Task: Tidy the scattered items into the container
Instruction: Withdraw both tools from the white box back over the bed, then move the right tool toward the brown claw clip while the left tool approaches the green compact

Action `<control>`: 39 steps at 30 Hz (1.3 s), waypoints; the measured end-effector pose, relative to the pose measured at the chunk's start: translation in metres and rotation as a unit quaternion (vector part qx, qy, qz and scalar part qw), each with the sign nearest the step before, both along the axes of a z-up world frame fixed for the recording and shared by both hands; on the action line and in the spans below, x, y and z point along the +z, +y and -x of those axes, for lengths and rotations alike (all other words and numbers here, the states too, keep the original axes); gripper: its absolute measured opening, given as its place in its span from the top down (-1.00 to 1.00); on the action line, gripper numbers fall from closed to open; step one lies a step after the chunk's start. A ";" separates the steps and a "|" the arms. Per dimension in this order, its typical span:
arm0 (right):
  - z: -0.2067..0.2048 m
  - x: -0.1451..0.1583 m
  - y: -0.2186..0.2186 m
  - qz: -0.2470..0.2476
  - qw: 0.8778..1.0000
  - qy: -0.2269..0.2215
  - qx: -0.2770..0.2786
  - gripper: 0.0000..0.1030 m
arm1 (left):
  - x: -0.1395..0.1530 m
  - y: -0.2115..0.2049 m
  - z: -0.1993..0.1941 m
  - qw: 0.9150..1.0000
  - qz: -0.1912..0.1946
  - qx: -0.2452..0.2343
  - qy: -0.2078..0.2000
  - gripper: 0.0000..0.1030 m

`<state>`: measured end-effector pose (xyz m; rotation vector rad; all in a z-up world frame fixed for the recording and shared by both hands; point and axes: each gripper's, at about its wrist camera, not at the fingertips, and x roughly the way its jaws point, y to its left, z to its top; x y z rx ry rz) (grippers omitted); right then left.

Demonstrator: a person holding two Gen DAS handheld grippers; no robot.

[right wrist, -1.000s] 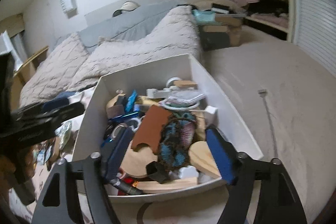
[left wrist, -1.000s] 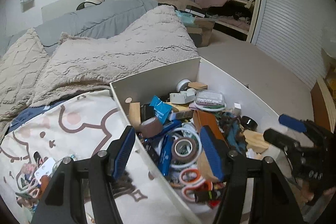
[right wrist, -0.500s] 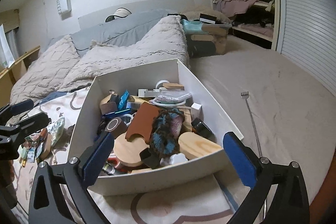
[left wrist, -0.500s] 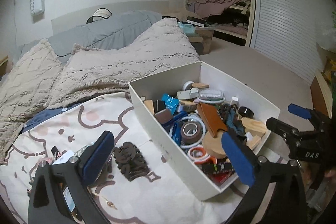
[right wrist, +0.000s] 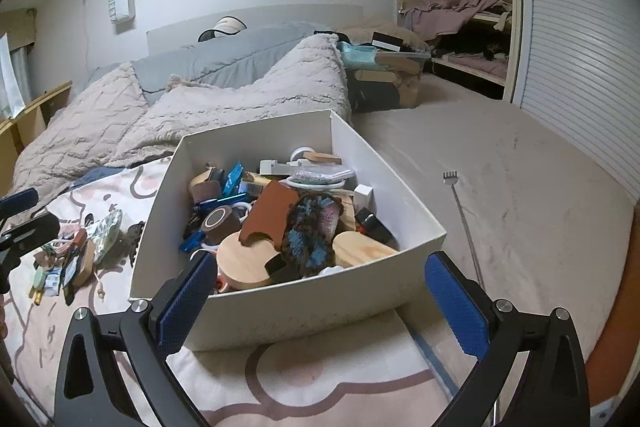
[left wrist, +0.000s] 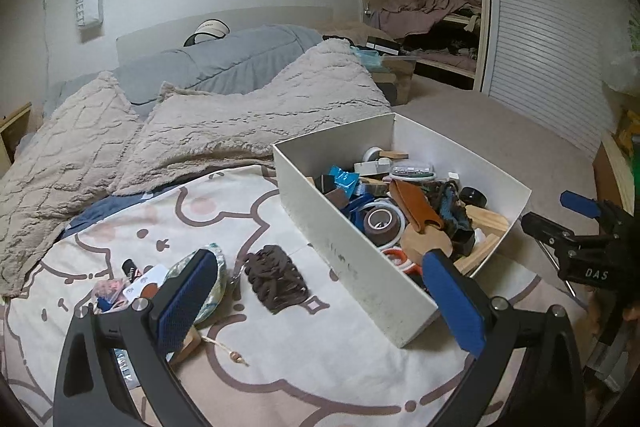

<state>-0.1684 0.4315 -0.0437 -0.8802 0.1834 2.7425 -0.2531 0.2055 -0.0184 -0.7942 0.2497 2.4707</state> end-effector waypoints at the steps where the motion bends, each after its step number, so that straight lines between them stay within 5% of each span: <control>1: -0.001 0.000 -0.001 0.000 1.000 0.002 0.000 -1.00 | -0.001 -0.003 -0.001 1.000 -0.002 0.001 -0.002 -1.00; 19: 0.001 -0.002 -0.051 0.001 0.999 0.009 0.041 -1.00 | -0.012 -0.095 0.002 0.996 -0.041 0.075 -0.023 -1.00; 39: 0.014 0.015 -0.142 -0.011 0.990 0.032 0.140 -1.00 | -0.024 -0.200 0.009 0.980 -0.059 0.190 -0.020 -1.00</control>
